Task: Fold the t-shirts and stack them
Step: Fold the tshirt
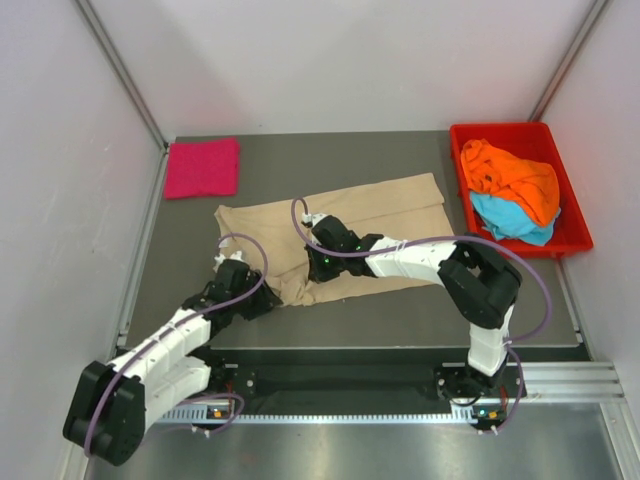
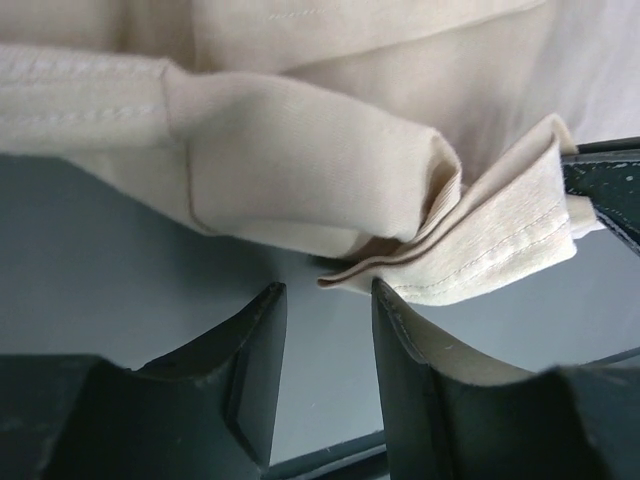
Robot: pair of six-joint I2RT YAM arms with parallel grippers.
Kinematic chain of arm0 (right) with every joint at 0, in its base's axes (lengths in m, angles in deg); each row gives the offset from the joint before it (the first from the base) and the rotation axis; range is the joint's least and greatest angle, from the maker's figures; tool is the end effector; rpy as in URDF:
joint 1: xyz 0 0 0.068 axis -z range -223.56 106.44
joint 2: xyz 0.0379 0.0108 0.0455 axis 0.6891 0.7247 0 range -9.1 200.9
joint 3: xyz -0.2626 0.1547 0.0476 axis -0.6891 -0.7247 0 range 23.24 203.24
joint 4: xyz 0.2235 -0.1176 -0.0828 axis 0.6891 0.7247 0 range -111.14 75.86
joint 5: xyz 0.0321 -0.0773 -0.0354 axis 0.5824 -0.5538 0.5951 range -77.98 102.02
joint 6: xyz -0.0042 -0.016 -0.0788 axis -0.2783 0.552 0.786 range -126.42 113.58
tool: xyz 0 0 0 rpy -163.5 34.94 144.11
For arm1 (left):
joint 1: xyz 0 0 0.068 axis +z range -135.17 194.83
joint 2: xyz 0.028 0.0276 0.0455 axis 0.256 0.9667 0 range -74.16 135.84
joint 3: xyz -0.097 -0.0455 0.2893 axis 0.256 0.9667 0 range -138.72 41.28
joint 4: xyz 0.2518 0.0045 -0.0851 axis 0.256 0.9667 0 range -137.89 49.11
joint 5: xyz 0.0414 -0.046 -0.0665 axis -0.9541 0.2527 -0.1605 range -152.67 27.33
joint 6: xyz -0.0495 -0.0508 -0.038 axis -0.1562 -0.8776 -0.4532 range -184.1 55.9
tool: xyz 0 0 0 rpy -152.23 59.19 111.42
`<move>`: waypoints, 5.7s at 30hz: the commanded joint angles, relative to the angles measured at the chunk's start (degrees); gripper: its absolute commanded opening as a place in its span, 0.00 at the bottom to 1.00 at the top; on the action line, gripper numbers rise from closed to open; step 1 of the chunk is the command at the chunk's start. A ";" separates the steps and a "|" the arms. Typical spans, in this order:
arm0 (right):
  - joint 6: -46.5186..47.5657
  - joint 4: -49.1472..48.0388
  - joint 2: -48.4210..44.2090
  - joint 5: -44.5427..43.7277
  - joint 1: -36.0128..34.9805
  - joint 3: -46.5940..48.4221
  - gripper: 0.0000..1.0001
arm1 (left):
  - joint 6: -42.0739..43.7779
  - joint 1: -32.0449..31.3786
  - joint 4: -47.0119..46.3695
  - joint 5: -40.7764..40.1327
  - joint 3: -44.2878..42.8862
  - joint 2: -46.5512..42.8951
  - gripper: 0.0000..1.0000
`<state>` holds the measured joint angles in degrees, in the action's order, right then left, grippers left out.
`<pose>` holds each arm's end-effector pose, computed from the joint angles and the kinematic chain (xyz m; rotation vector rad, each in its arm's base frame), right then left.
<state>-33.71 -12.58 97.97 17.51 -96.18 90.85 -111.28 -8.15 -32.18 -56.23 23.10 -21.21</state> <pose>0.2588 0.3497 0.1821 -0.6037 2.4727 0.7207 0.1526 -0.0732 0.1501 -0.4867 2.5176 -0.6474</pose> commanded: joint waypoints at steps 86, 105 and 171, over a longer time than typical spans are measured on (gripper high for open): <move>-4.79 -3.02 0.95 3.20 4.98 -3.81 0.00 | 2.53 -0.40 -14.82 -5.21 -3.89 4.79 0.40; -2.16 -0.74 -2.47 0.66 4.81 -1.53 0.00 | 7.36 -0.40 -5.01 -13.90 -17.85 12.35 0.00; -3.91 0.23 -6.43 -2.60 4.10 -6.88 0.00 | 23.01 8.57 -7.44 24.05 -36.41 44.61 0.26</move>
<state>-37.56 -10.88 93.25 14.76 -92.40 82.35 -88.20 0.25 -38.41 -35.82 -11.98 23.29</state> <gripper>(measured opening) 0.007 0.285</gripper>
